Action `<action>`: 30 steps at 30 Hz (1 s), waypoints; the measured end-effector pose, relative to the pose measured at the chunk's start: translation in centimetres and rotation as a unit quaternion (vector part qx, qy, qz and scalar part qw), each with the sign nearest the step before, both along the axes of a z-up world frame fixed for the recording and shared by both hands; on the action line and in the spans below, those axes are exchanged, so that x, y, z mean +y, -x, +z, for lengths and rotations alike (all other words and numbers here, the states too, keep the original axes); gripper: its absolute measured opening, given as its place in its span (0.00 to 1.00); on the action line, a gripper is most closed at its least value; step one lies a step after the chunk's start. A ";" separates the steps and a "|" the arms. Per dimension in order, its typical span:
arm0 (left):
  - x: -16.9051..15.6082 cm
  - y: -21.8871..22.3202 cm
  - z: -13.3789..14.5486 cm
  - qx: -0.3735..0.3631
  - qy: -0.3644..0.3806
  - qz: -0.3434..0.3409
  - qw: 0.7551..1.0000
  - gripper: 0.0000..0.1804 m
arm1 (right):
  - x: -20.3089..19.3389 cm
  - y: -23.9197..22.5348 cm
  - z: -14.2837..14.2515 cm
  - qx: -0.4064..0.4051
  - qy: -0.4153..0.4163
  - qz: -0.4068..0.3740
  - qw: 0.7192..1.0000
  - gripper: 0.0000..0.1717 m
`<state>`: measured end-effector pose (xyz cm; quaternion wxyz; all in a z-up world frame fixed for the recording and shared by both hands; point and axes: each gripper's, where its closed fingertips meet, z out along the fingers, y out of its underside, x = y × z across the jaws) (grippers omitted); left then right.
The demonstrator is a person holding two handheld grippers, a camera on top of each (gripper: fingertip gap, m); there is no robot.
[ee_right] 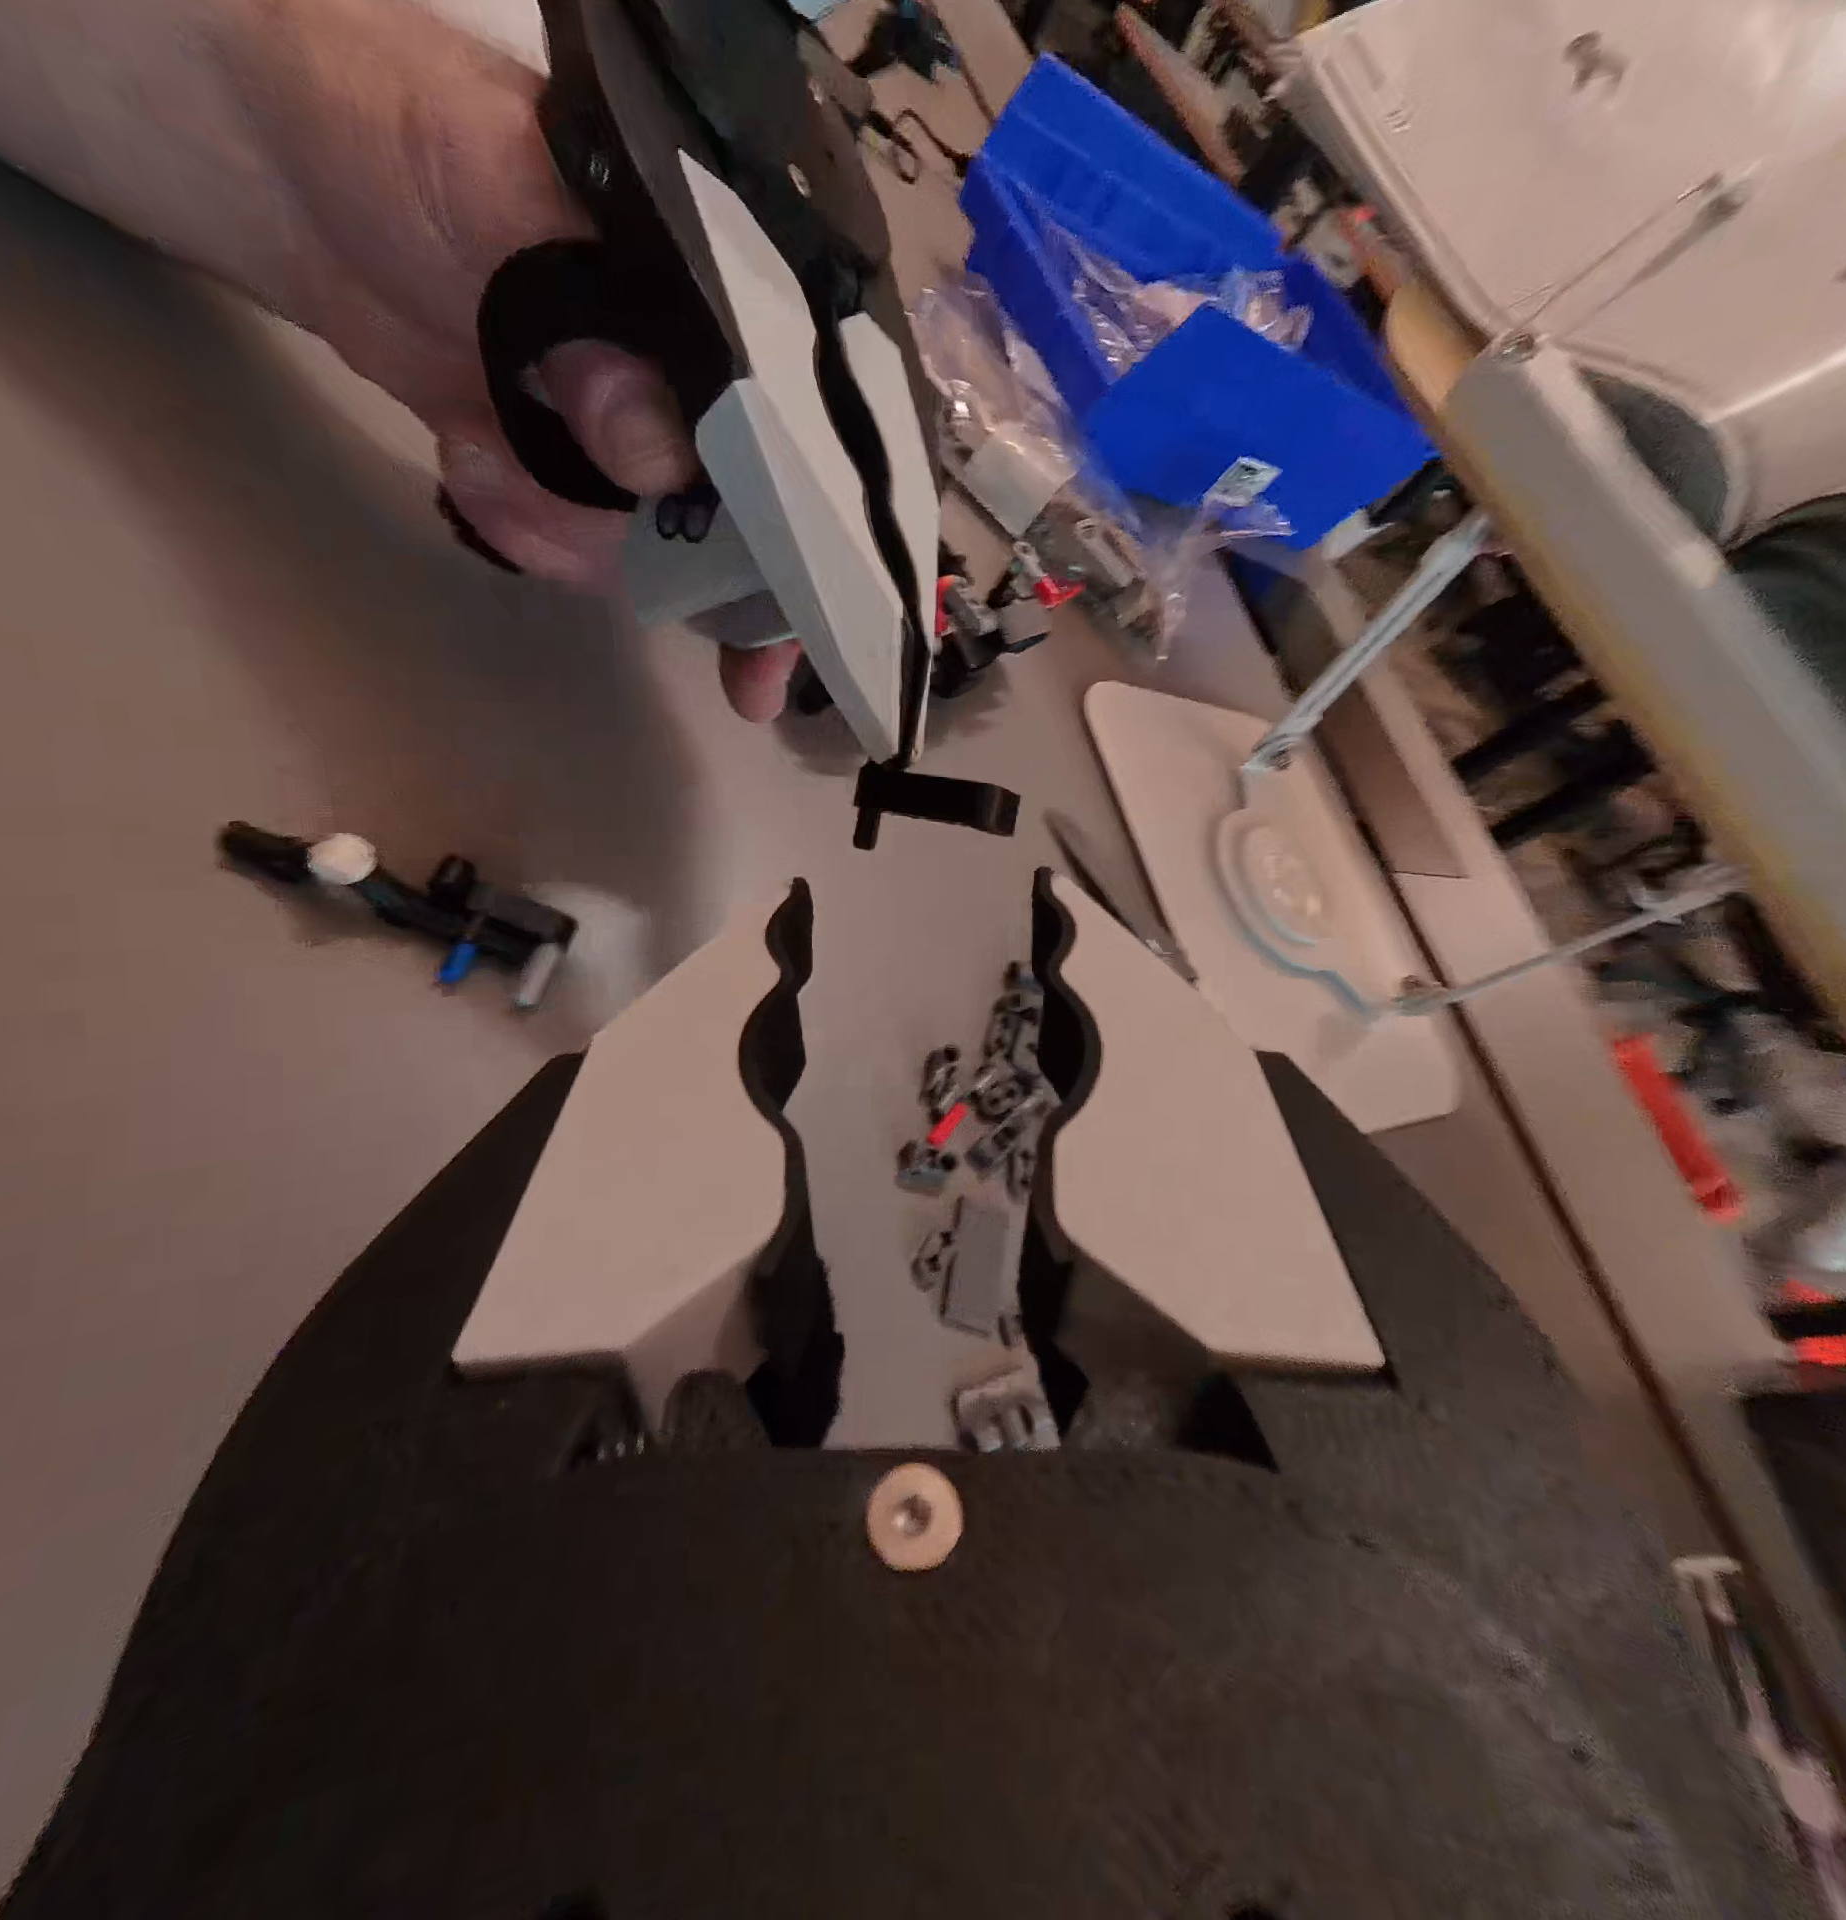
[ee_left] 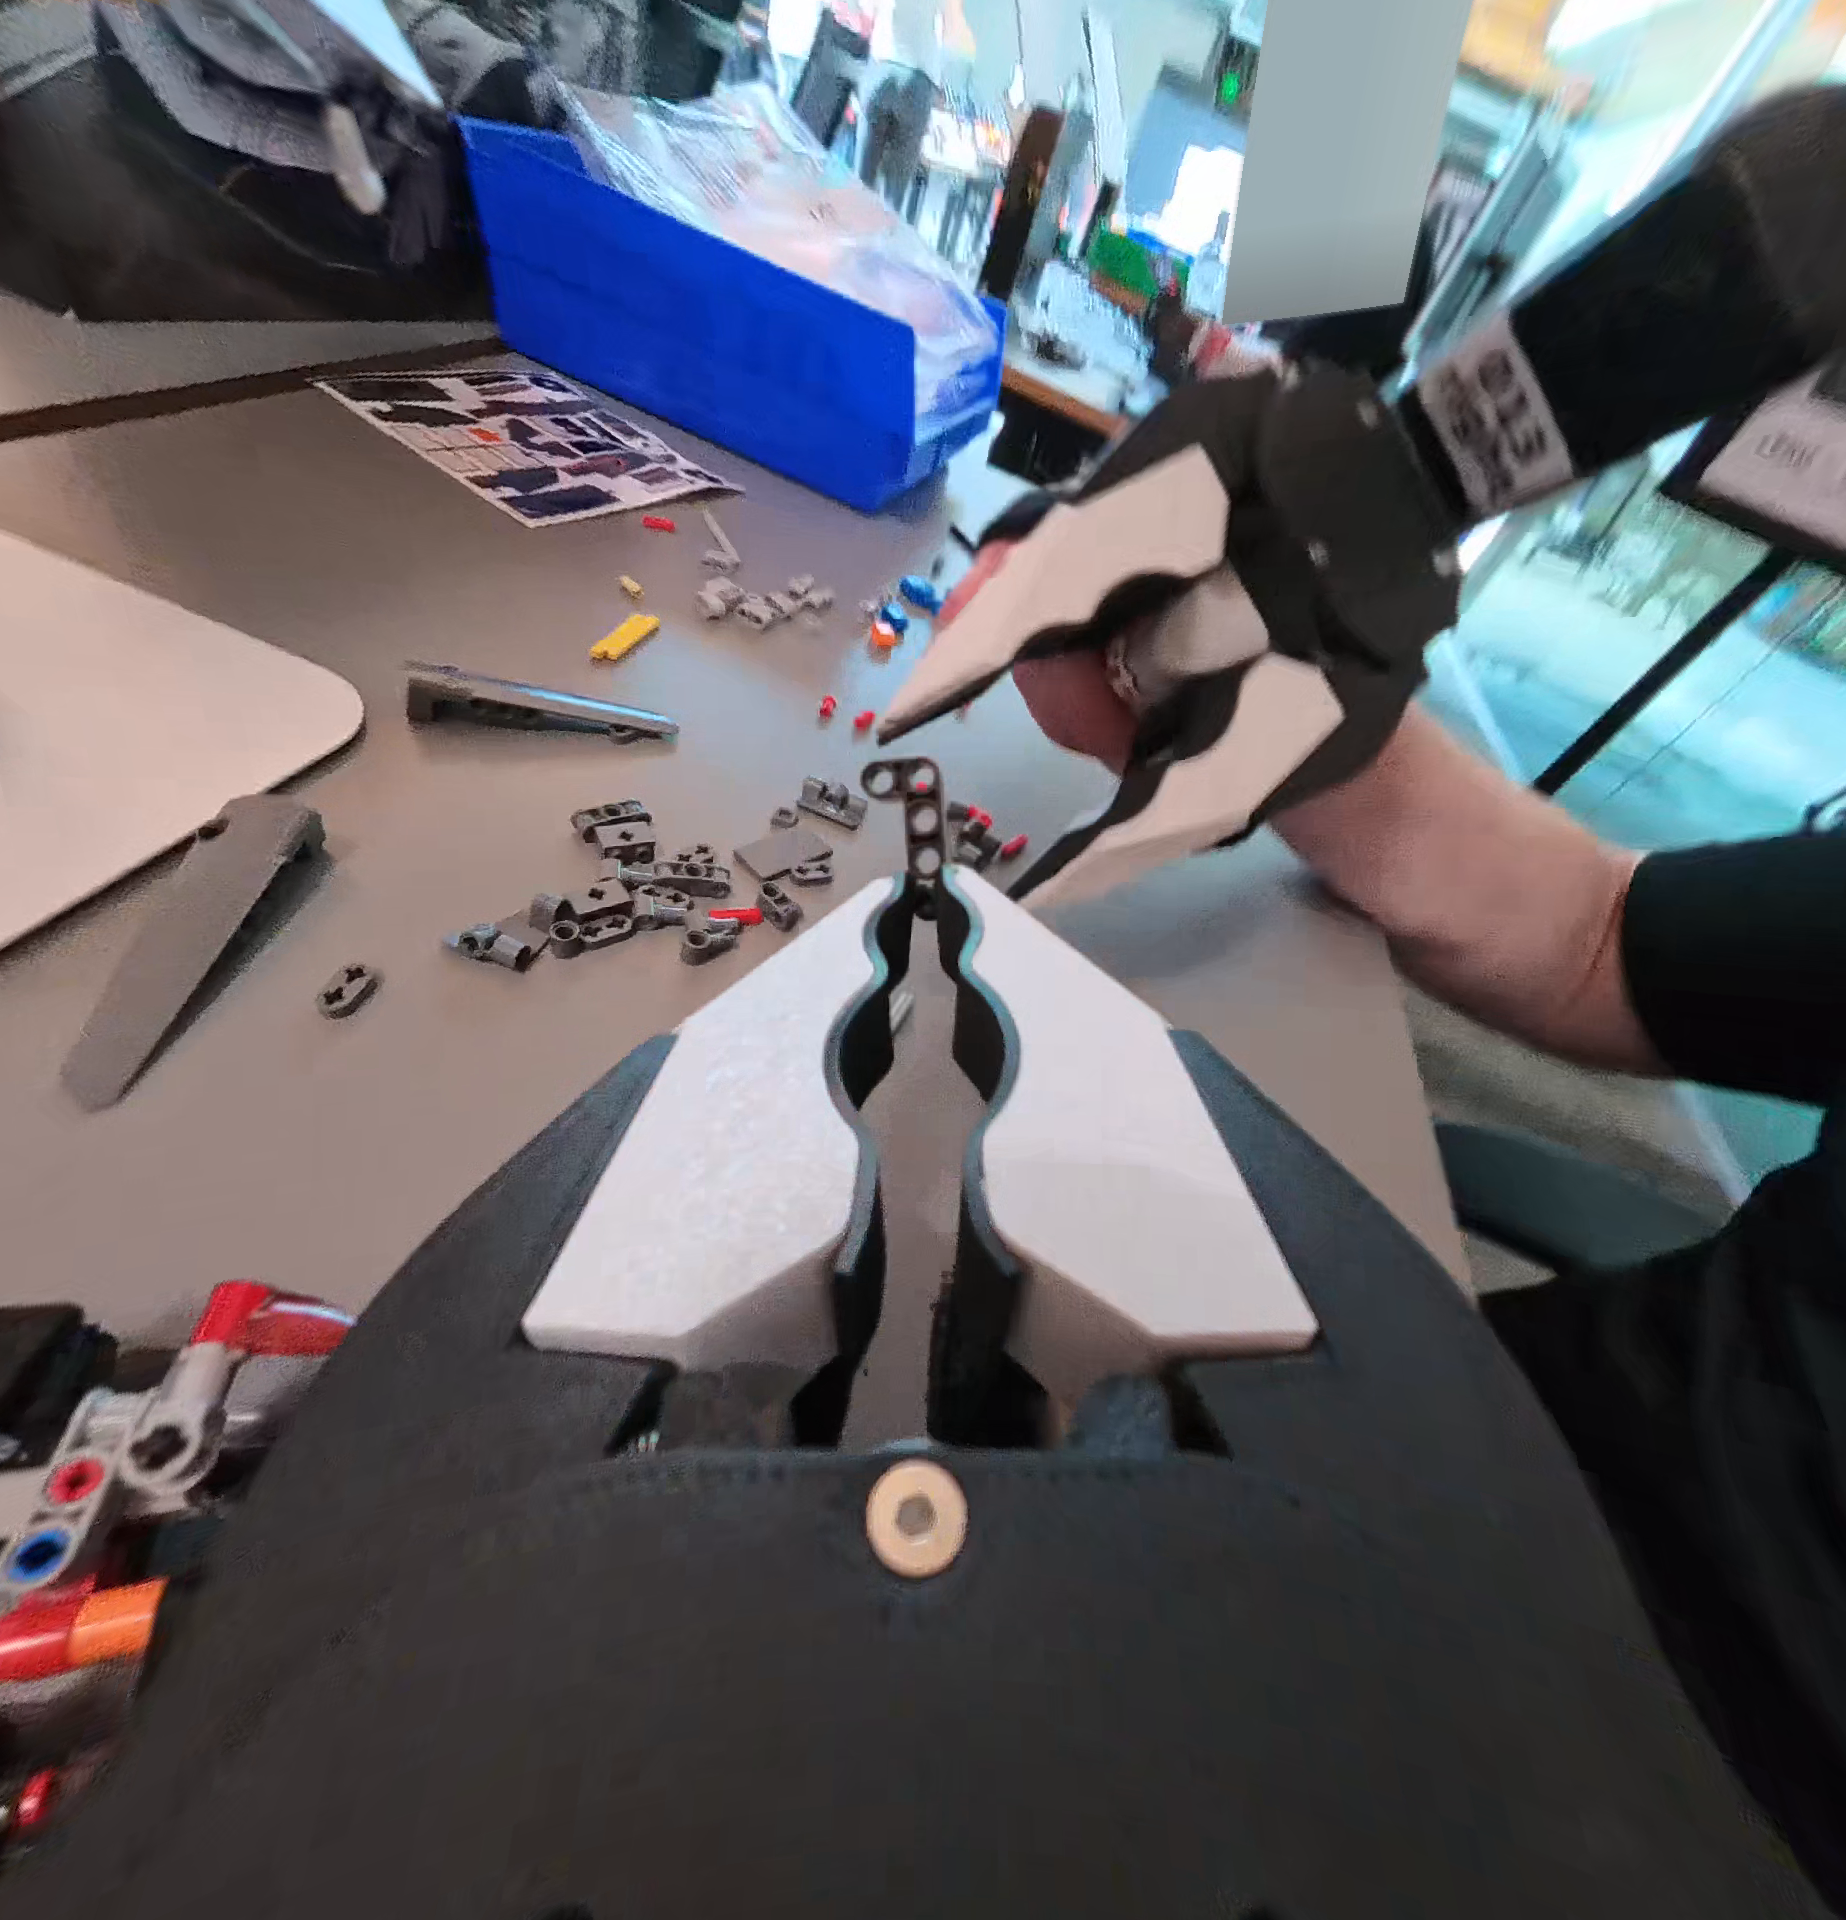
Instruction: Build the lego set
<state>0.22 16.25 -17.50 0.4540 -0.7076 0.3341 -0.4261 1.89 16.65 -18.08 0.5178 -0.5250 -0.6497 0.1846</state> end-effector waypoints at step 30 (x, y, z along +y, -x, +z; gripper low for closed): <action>1.4 0.2 0.6 0.093 -0.175 0.066 0.978 0.15 | 2.9 -0.4 1.1 0.009 -0.079 -0.104 0.991 0.18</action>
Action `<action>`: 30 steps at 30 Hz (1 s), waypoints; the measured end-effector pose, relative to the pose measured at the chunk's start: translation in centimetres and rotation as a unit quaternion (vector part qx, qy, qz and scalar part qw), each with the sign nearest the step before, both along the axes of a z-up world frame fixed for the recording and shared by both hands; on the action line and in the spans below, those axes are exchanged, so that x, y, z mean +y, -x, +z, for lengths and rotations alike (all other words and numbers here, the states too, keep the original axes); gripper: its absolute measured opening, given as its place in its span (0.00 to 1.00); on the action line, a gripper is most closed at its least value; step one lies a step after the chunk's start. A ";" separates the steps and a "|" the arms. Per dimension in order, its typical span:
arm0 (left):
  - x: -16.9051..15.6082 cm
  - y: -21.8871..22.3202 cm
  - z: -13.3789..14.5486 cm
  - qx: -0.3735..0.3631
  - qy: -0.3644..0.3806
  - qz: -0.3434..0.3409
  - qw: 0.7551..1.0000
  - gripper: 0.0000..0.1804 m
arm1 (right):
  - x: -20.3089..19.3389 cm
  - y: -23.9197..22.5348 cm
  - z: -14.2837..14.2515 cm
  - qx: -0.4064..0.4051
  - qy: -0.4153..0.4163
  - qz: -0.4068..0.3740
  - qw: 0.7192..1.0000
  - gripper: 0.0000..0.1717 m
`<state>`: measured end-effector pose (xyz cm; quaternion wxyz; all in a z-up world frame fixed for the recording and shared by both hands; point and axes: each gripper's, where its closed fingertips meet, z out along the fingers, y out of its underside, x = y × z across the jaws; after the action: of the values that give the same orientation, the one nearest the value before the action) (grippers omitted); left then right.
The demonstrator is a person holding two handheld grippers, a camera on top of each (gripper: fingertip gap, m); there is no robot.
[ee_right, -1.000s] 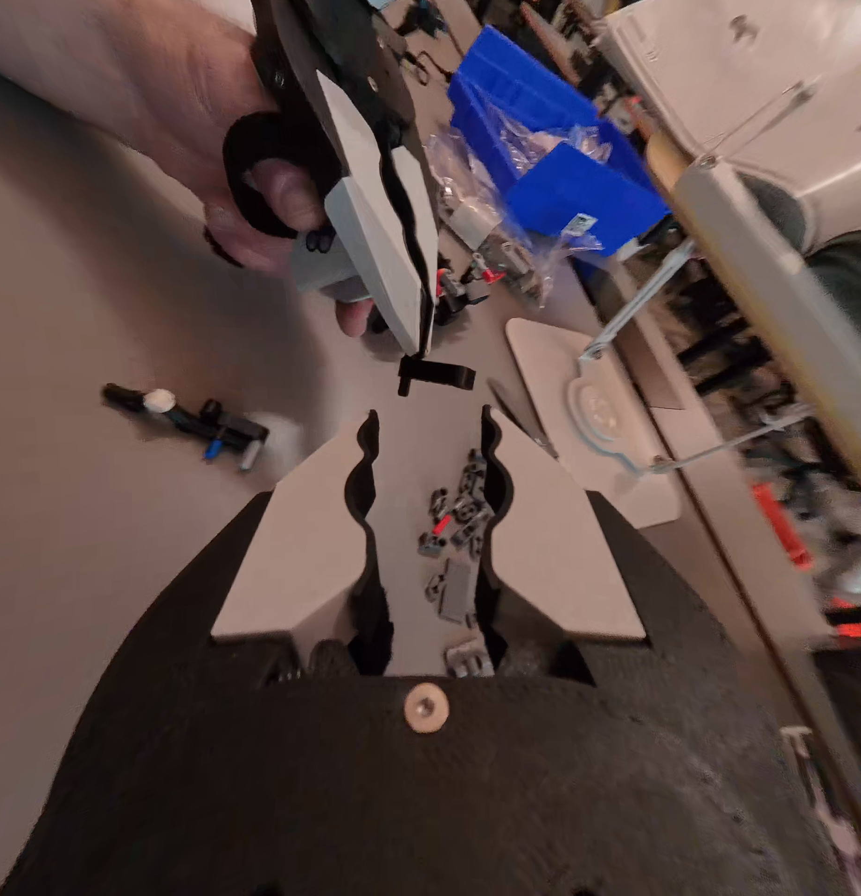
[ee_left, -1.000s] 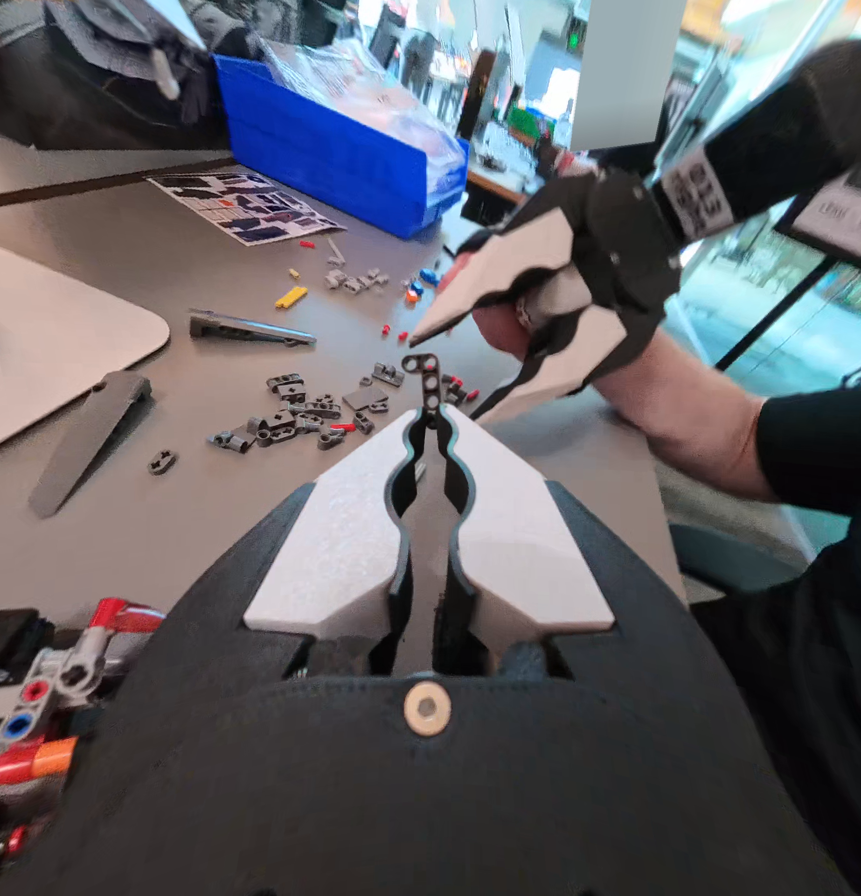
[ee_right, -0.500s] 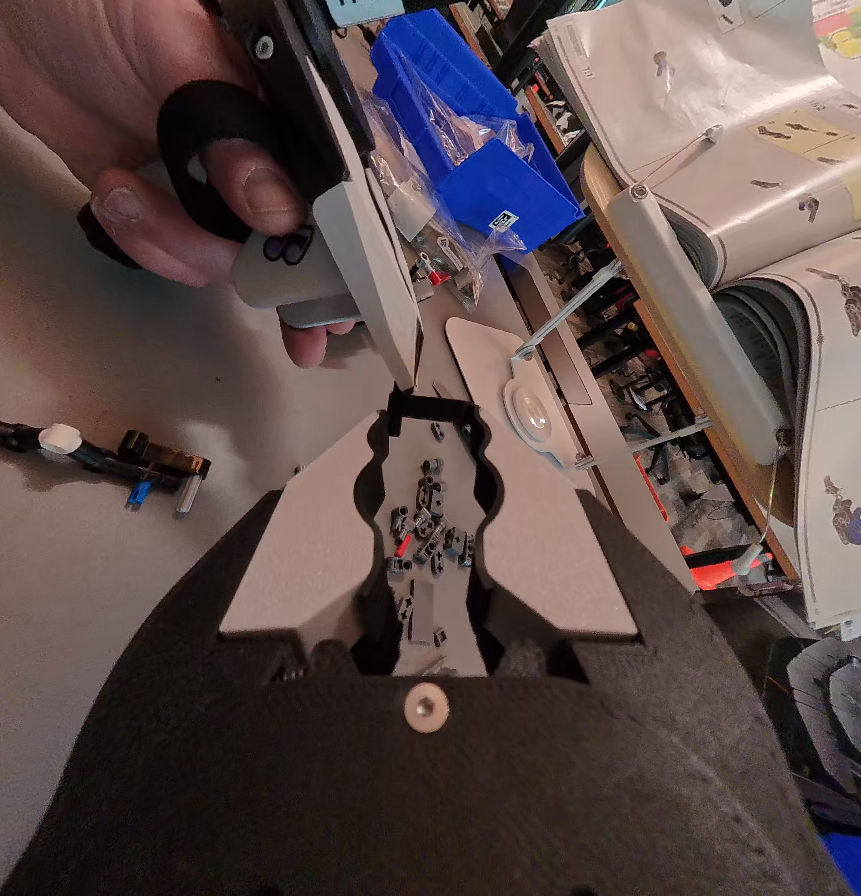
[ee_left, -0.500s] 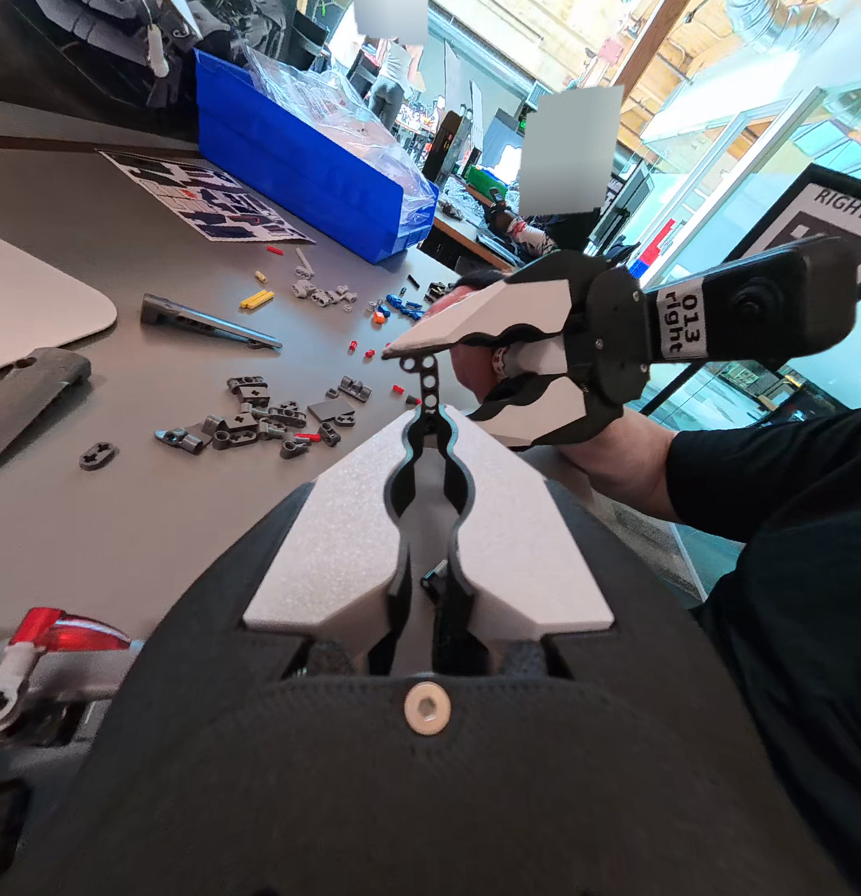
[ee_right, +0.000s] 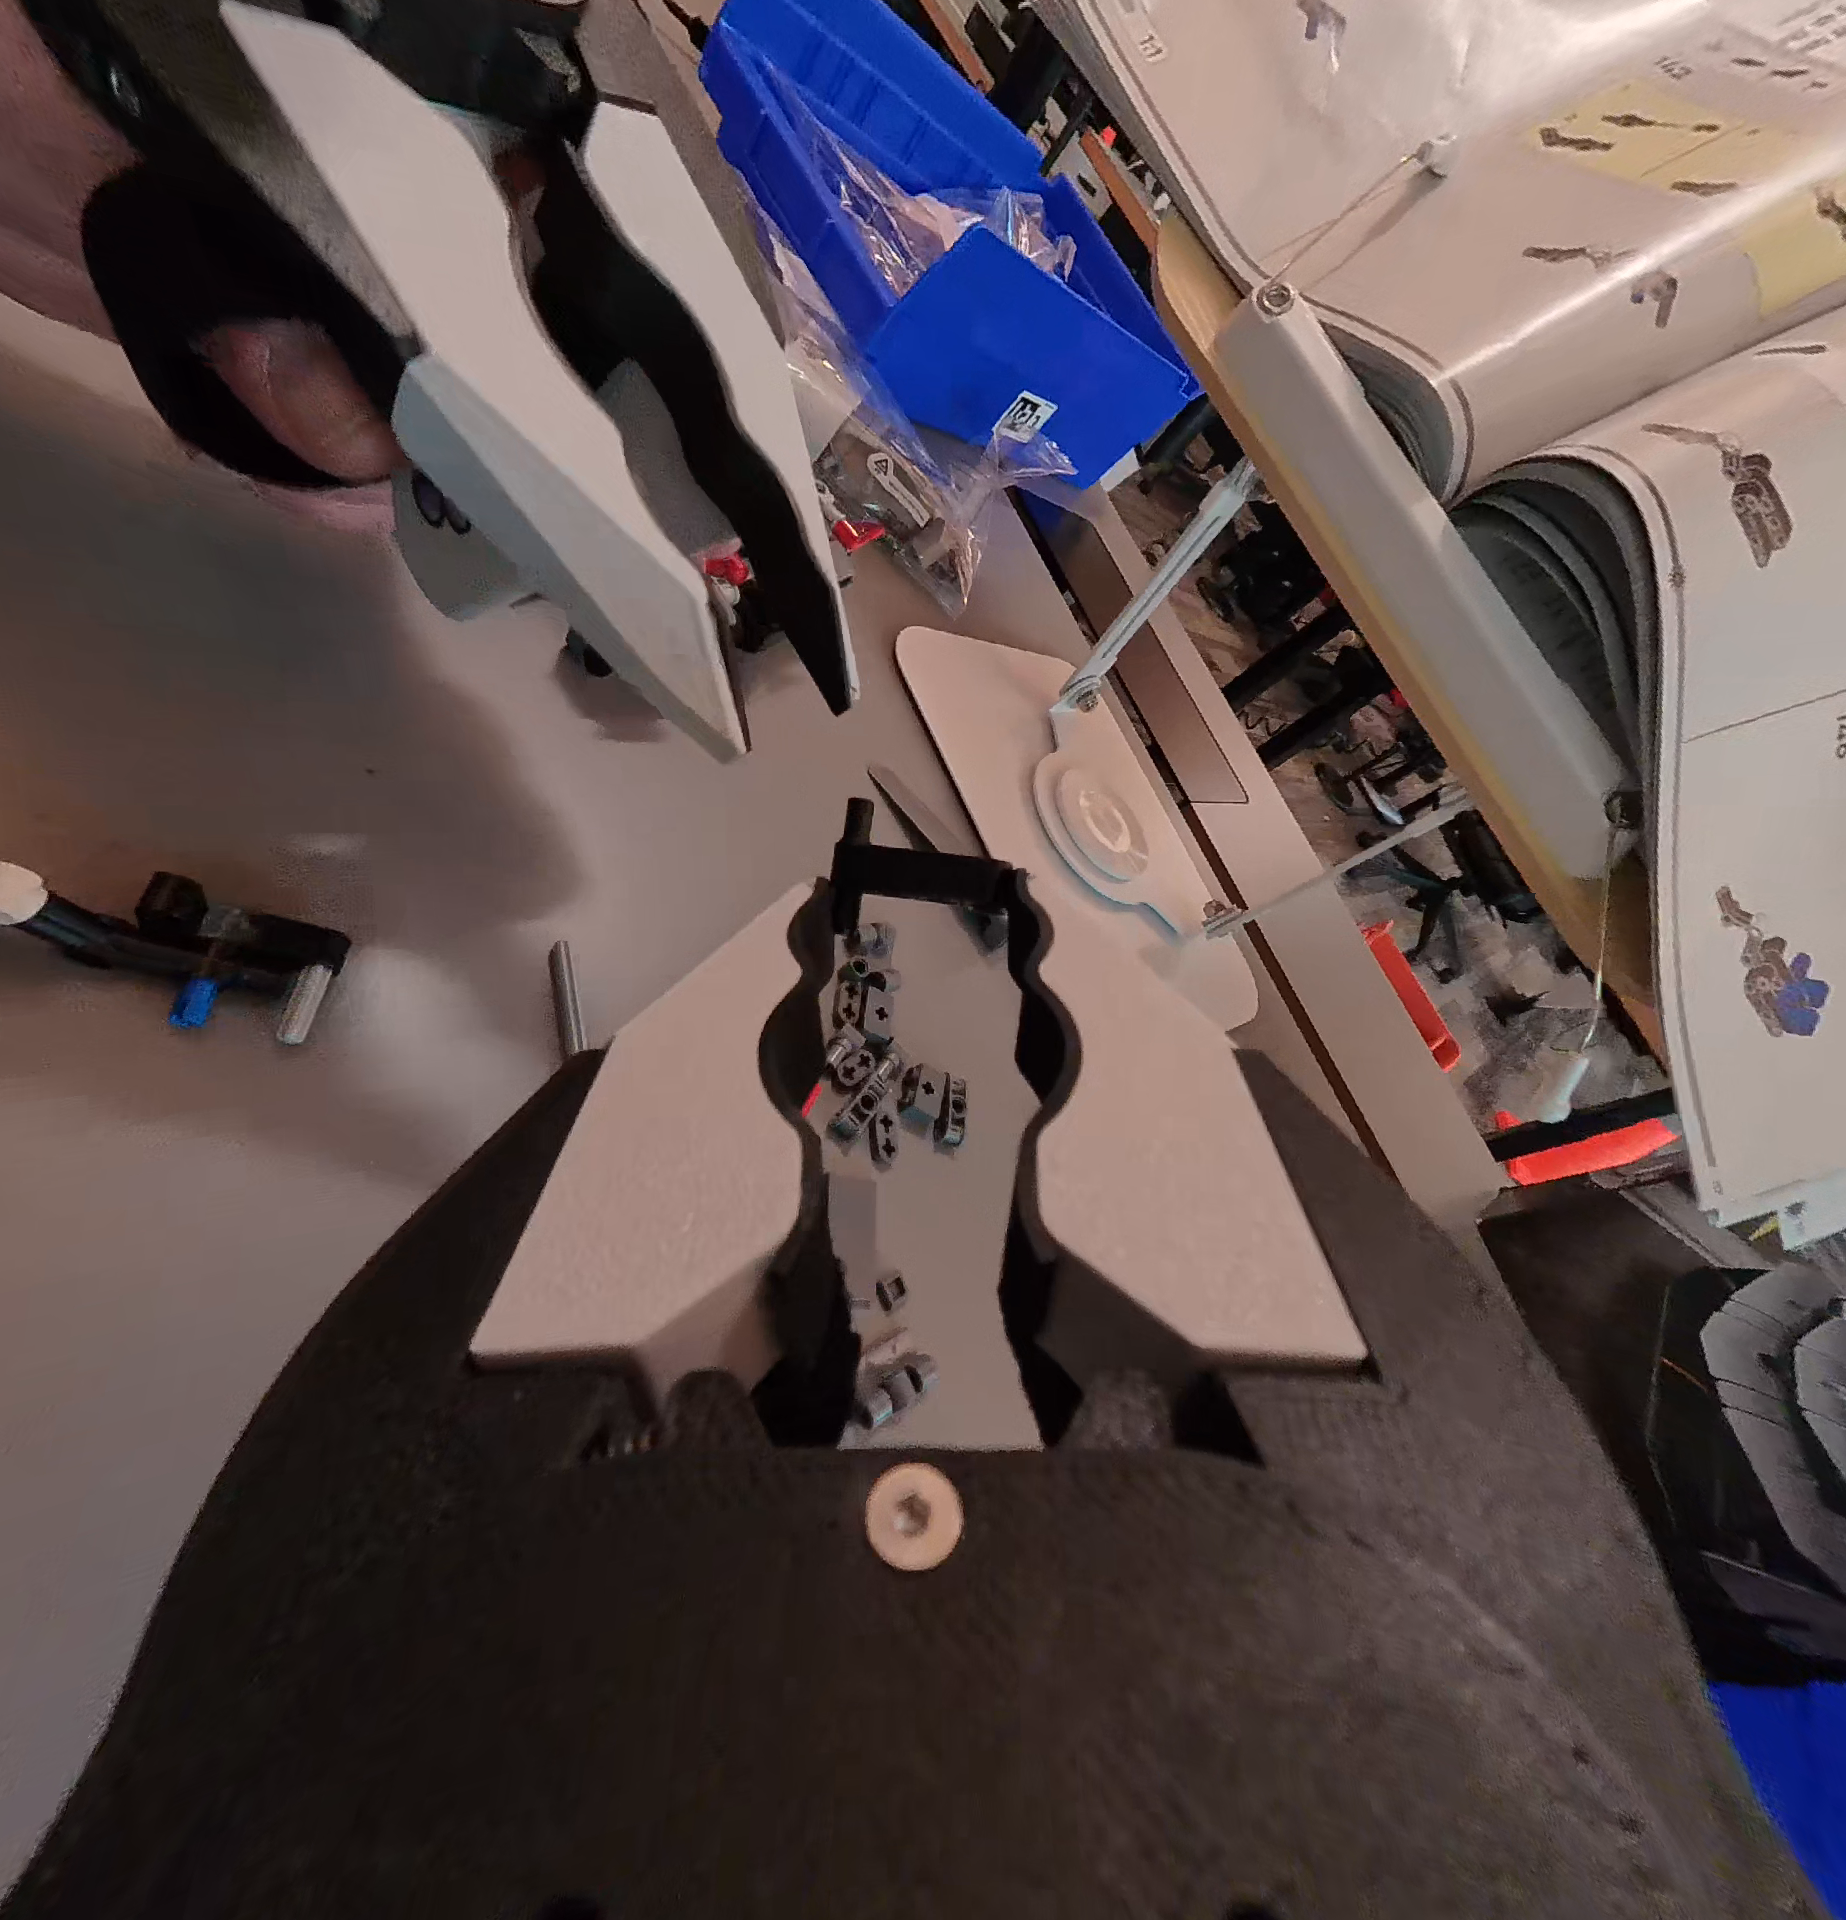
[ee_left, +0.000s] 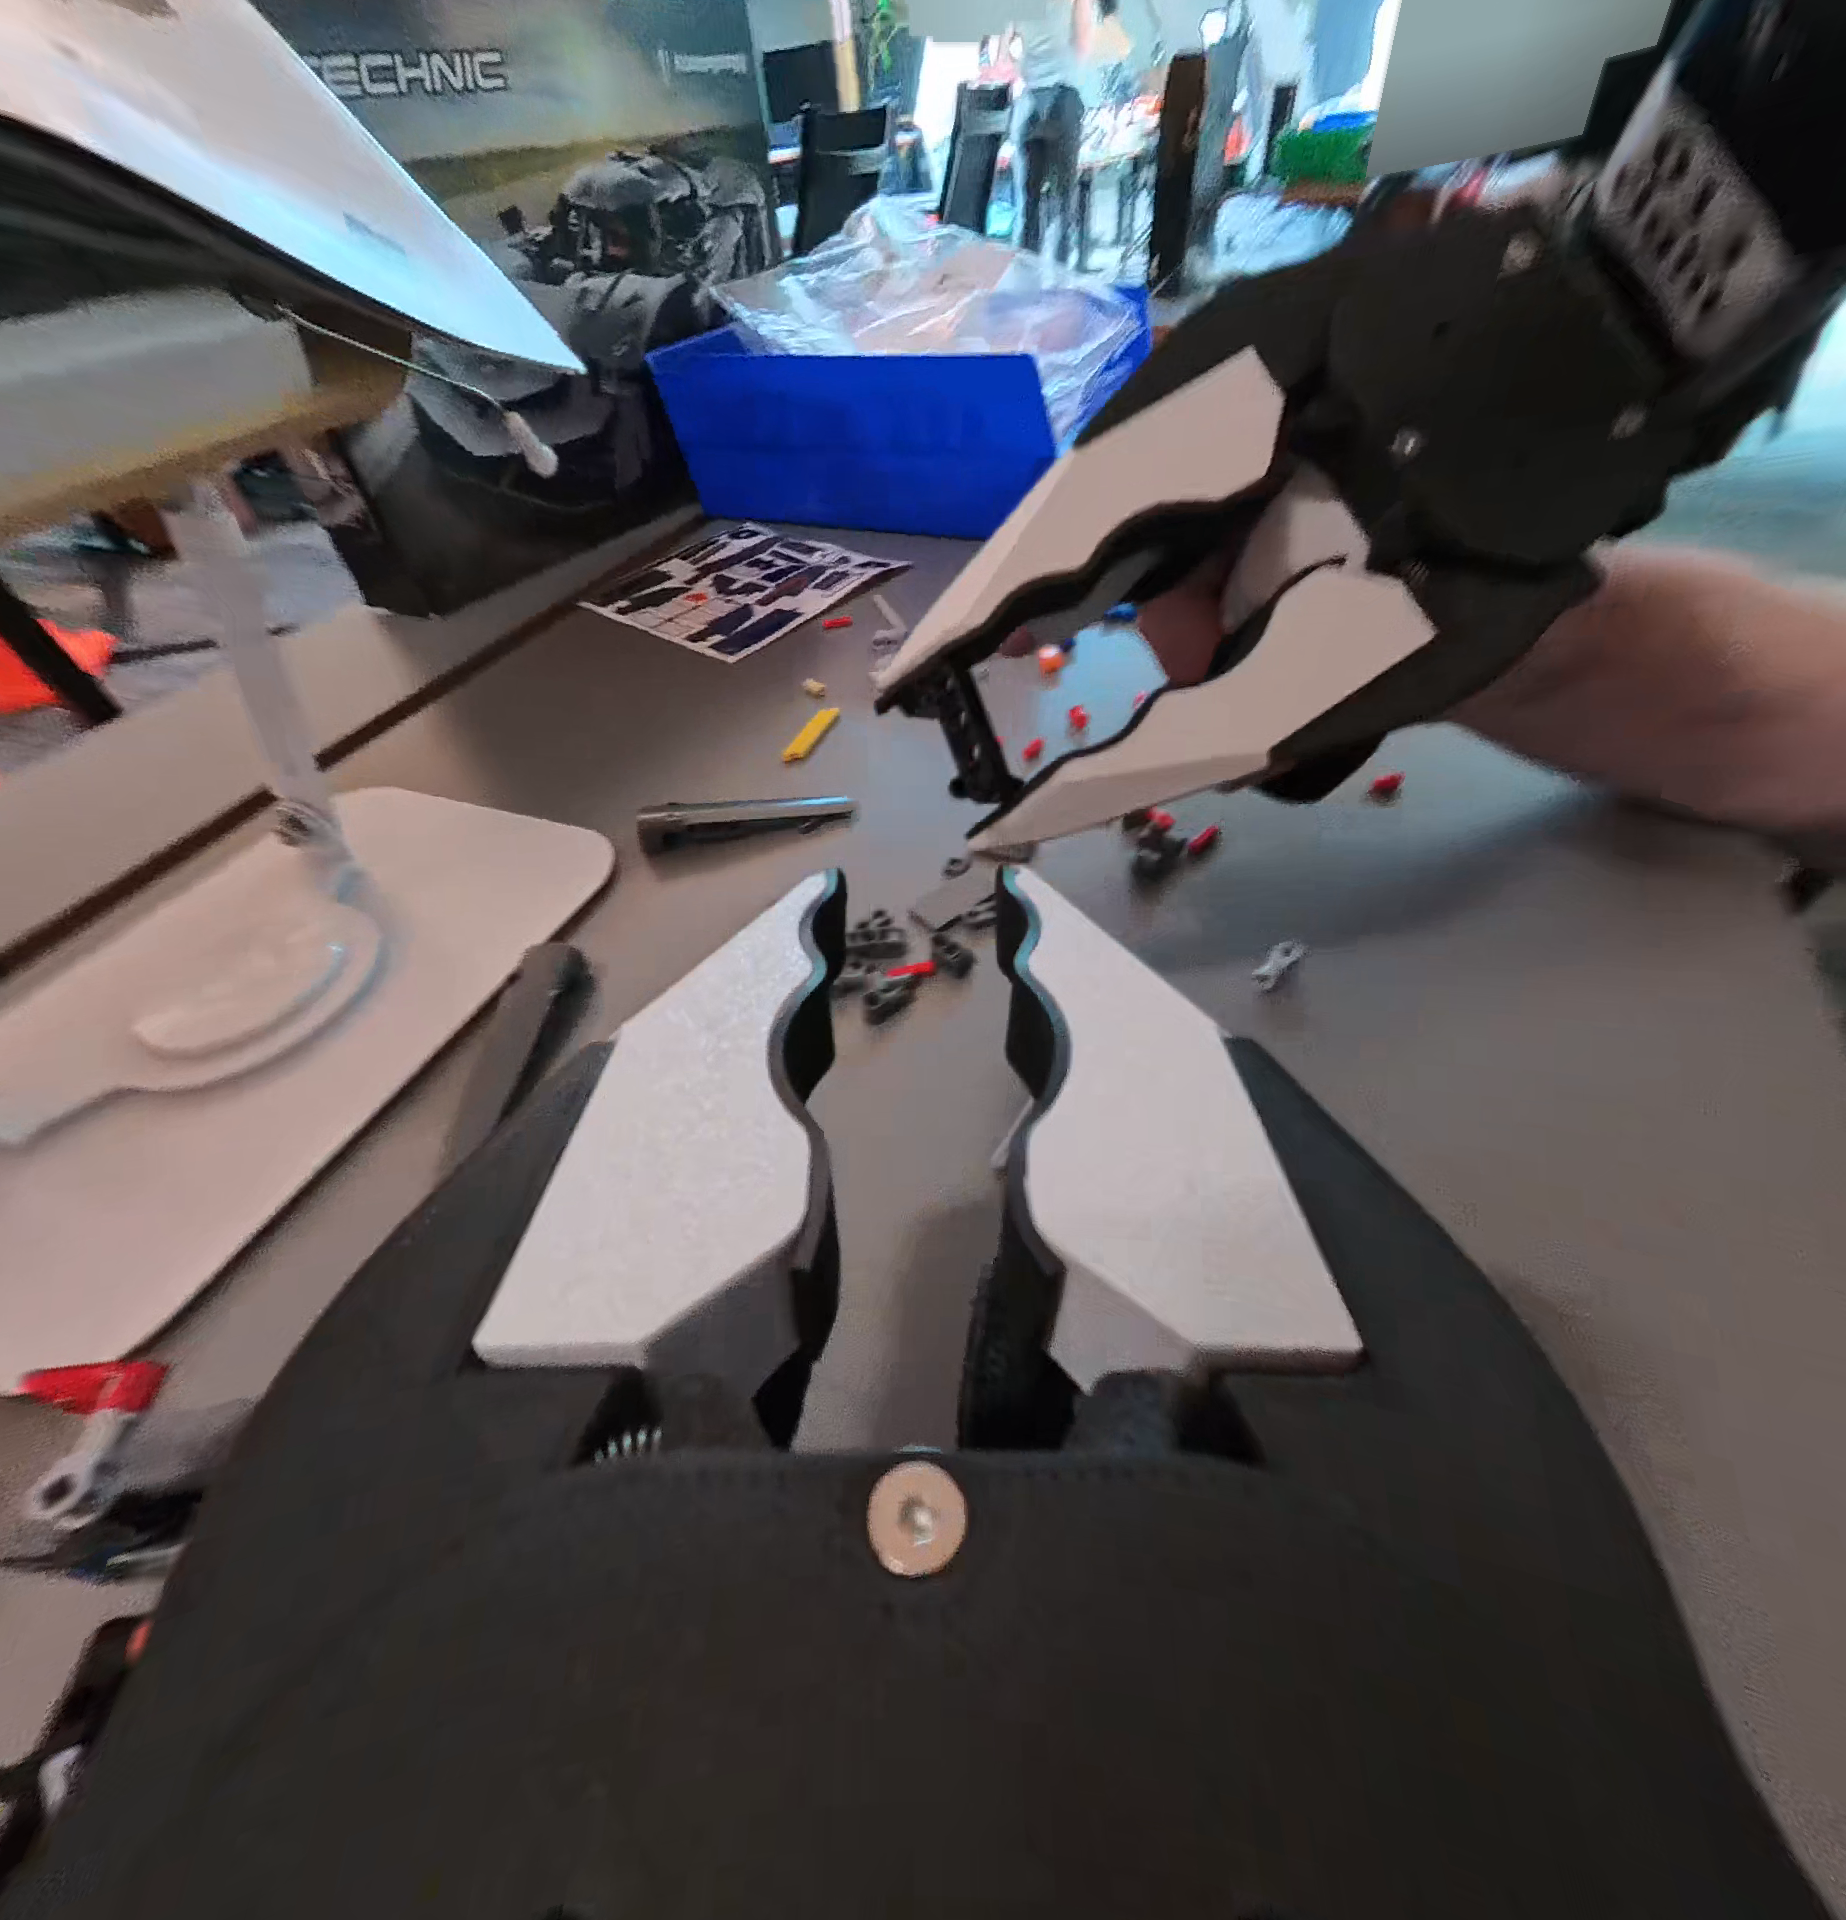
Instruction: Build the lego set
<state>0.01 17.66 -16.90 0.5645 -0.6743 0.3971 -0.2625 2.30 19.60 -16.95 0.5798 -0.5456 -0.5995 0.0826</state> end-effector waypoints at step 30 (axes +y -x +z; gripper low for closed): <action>0.5 0.2 -1.1 0.077 -0.085 0.042 0.993 0.10 | 1.8 -1.6 -1.3 -0.009 0.034 -0.011 0.999 0.18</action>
<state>-0.20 18.14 -17.96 0.5983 -0.6581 0.4314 -0.1512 3.91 21.36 -18.21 0.5566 -0.5720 -0.5954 0.0921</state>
